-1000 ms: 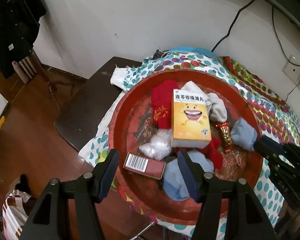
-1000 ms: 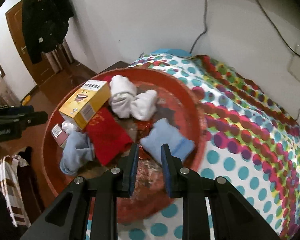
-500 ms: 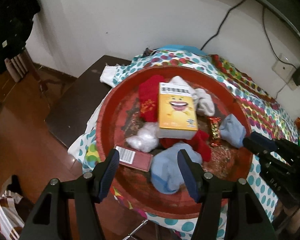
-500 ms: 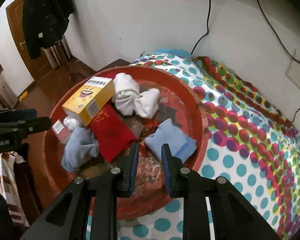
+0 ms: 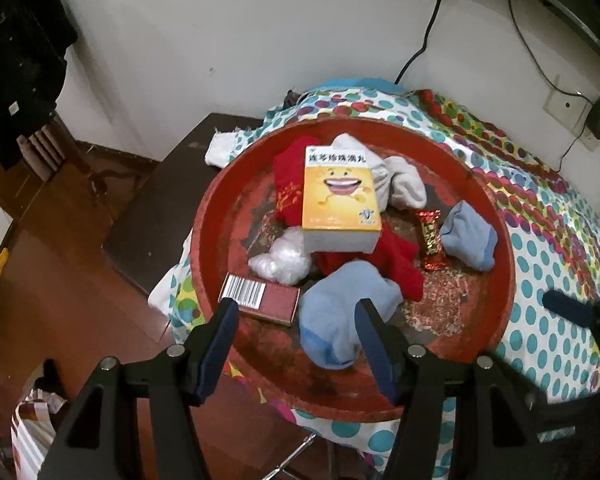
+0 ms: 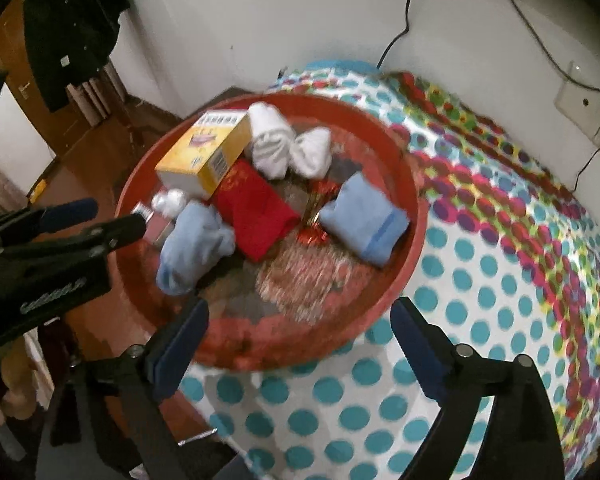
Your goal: Organize objects
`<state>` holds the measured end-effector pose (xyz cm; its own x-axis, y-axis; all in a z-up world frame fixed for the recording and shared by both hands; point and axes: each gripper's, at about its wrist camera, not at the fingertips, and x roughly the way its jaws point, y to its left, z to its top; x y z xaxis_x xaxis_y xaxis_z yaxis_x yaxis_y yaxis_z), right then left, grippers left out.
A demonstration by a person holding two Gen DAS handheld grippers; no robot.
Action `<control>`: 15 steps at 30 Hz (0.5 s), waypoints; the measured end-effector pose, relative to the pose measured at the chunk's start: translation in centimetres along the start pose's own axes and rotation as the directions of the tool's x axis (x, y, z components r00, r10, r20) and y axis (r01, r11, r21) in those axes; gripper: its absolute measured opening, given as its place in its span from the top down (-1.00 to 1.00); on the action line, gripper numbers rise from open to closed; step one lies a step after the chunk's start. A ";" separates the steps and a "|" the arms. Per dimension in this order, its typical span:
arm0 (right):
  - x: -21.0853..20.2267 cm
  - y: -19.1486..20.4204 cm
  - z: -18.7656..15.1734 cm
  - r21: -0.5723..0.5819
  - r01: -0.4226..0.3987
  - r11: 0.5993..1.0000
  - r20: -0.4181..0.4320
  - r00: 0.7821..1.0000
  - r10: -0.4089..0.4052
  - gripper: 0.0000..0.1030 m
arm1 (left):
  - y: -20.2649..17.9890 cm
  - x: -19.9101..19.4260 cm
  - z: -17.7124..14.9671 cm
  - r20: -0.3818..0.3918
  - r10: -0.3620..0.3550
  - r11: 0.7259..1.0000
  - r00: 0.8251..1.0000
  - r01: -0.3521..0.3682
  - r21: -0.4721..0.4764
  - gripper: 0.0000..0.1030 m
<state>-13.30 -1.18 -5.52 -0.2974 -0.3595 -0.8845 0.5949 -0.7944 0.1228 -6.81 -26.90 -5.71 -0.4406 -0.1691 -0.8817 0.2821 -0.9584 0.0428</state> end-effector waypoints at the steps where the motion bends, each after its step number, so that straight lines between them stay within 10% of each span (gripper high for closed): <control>1: -0.4 0.0 -0.2 0.001 0.004 1.000 -0.008 1.000 -0.004 -0.81 | 0.0 0.0 -0.1 -0.002 -0.002 1.000 1.000 0.002 -0.002 -0.21; 15: -0.7 0.5 -0.3 0.022 0.039 0.999 -0.035 0.999 -0.038 -0.98 | 0.2 -0.4 -1.1 -0.018 -0.023 1.000 1.000 0.023 -0.009 -0.21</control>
<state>-12.56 -1.22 -4.97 -0.2933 -0.3118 -0.9037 0.5661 -0.8184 0.0987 -5.64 -26.73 -5.90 -0.4313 -0.1430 -0.8908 0.2798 -0.9599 0.0186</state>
